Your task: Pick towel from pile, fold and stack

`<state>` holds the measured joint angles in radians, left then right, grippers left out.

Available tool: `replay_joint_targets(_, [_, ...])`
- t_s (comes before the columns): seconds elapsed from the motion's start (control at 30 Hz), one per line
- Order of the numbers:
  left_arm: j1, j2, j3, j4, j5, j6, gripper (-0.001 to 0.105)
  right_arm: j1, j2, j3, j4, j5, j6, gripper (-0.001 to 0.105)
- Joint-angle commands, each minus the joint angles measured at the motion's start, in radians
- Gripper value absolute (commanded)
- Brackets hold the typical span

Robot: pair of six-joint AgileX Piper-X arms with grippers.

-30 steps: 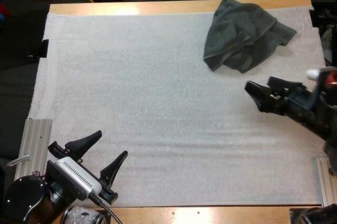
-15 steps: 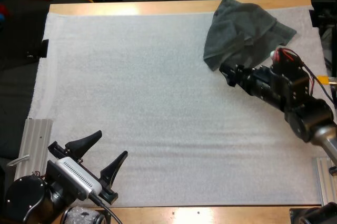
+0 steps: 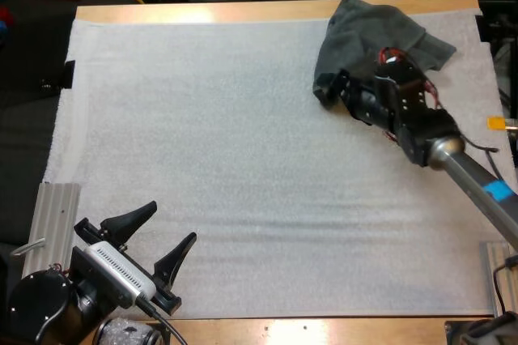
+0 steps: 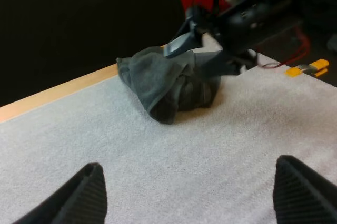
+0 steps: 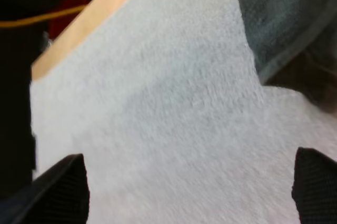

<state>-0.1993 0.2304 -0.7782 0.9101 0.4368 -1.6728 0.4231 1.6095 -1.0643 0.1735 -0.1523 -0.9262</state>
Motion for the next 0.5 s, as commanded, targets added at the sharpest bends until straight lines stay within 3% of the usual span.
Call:
replay_joint_targets(0.0, [-0.003, 0.002, -0.005, -0.017, 0.009, -0.012, 0.063, -0.001, 0.023, -0.014, -0.06, -0.009, 0.061, 0.077])
replay_joint_targets(0.2, [-0.003, 0.002, -0.005, -0.011, 0.009, -0.012, 0.063, -0.001, 0.132, -0.014, -0.199, -0.025, 0.206, 0.077])
replay_joint_targets(0.47, [-0.003, 0.002, -0.005, -0.011, 0.02, -0.012, 0.063, -0.001, 0.25, -0.014, -0.317, -0.024, 0.27, 0.077])
